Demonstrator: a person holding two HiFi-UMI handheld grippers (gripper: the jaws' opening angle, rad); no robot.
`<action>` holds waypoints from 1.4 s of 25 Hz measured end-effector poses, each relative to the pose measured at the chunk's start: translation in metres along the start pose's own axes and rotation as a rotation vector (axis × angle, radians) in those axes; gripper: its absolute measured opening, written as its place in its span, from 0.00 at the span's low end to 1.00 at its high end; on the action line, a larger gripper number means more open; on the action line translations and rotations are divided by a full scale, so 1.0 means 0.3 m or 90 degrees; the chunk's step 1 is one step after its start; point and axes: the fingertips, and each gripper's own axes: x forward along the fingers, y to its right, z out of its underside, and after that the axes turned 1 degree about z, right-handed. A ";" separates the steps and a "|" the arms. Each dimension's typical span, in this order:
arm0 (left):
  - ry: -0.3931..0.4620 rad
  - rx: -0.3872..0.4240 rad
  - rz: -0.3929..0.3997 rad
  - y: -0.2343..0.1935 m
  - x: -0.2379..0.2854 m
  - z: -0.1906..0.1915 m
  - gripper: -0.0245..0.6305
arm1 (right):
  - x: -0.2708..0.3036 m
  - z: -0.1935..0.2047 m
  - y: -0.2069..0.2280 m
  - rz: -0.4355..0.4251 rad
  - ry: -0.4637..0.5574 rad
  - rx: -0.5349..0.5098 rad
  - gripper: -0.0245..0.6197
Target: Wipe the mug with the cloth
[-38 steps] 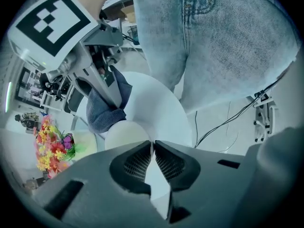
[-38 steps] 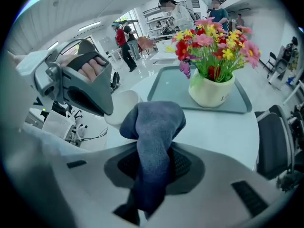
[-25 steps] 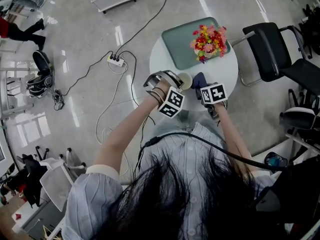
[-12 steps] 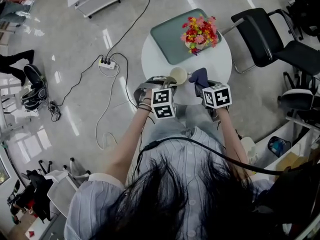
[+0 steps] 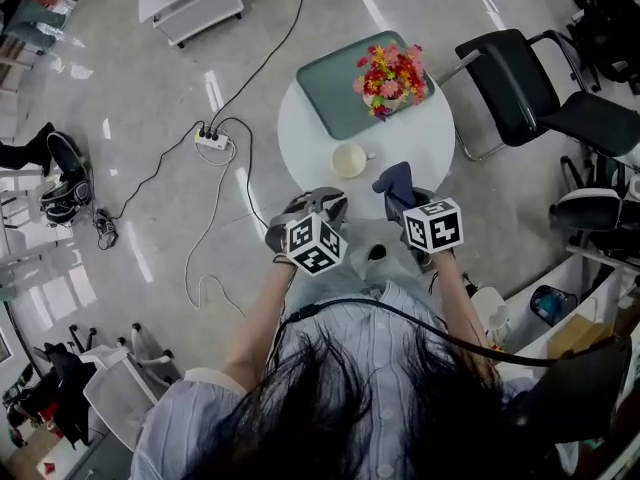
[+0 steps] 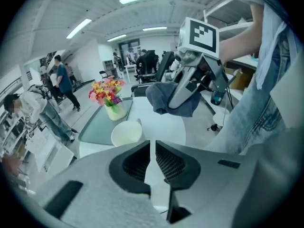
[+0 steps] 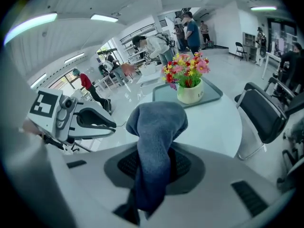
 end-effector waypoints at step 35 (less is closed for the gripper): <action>0.165 -0.432 -0.242 0.601 -0.371 -0.039 0.11 | -0.388 0.549 -0.237 -0.109 0.036 -0.173 0.20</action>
